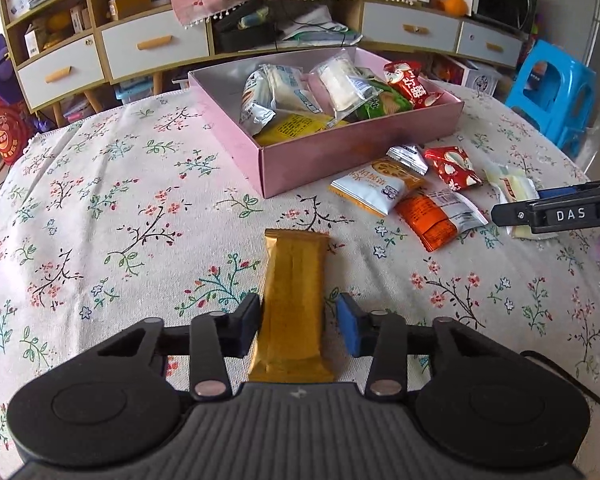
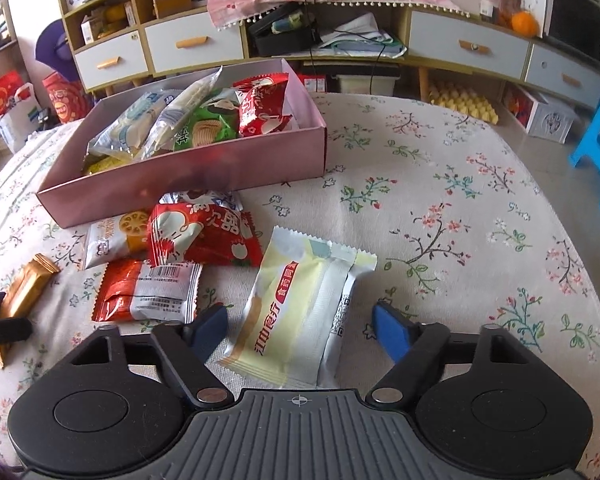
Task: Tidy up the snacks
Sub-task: 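Grasp the gold bar with the left tool while the right tool grasps the cream biscuit packet, then carry the gold bar toward the pink box with the left tool while the right tool carries the biscuit packet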
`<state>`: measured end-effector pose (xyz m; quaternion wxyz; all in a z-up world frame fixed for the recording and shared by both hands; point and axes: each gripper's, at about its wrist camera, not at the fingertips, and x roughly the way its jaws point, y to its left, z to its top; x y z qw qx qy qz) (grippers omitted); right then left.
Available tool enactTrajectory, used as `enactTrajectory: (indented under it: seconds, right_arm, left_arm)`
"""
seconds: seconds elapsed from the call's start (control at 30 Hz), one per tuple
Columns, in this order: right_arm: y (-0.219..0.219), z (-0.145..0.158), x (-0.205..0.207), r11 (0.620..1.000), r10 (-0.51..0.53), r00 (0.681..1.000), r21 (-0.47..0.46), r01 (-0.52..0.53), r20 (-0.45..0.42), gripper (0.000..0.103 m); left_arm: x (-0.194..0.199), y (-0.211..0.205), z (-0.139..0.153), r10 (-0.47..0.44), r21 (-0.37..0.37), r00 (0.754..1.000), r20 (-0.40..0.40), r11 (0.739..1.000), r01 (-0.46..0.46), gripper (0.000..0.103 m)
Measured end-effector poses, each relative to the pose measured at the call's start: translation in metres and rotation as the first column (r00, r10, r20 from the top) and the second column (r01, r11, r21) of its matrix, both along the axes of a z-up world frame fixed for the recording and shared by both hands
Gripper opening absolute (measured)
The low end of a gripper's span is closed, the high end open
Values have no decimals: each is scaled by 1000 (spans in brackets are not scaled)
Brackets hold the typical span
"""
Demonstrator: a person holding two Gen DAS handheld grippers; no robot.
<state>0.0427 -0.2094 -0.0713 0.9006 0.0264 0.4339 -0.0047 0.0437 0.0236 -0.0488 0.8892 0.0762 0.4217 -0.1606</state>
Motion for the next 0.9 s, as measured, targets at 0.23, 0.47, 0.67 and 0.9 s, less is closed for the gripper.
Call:
enactTrajectory:
  seconds: [0.23,0.47,0.67,0.9]
  right_arm:
    - [2,3,0,1000,11,1000,-11,-11,6,51]
    - [0,8,1,1000,-8,1000,16,9,-22,46]
    - [-4,13,2,998,-25,999,51,27,-33,46]
    - [-4,24,2,995,-27,1000,91,28,-14,46]
  left_arm:
    - [2,3,1,24,-18,1000,-8,1000,-24,28]
    - [3,8,4,50,-47,998,-32,998,-52,27]
    - [7,13,6,83,-81,995,-60,993,-88,27]
    - [9,18,14,112,-101,992,-57,988,-117,27]
